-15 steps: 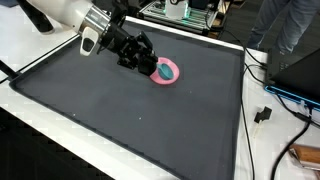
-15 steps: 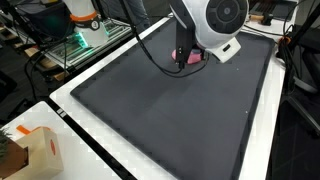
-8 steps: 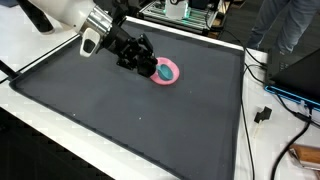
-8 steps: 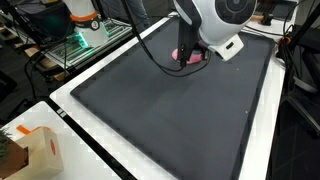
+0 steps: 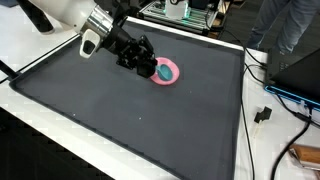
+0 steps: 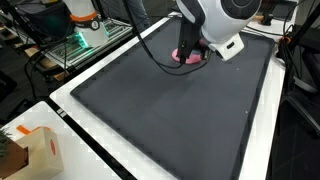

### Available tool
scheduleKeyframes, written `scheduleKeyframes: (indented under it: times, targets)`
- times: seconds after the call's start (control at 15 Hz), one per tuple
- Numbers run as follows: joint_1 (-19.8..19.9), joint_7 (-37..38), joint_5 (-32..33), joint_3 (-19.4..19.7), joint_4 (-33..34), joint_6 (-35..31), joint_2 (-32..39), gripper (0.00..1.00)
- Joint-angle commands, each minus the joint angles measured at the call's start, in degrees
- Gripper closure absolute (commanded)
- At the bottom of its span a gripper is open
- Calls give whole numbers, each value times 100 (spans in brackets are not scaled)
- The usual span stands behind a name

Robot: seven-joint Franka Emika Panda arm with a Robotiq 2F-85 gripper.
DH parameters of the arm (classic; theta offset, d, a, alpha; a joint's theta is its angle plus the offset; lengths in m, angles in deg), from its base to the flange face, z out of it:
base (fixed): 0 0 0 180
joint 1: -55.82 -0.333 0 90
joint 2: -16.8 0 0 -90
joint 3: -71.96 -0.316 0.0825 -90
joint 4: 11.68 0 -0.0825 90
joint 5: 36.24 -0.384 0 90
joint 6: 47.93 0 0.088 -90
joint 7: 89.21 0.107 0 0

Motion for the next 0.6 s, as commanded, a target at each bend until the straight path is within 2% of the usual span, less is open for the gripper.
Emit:
scheduleKeyframes:
  times: [0.0, 0.33, 0.53]
  targets:
    - [-34, 436, 271, 156, 98, -474, 412, 75]
    - [79, 1202, 188, 174, 206, -345, 574, 75]
    - [0, 1210, 457, 200, 292, -312, 619, 75]
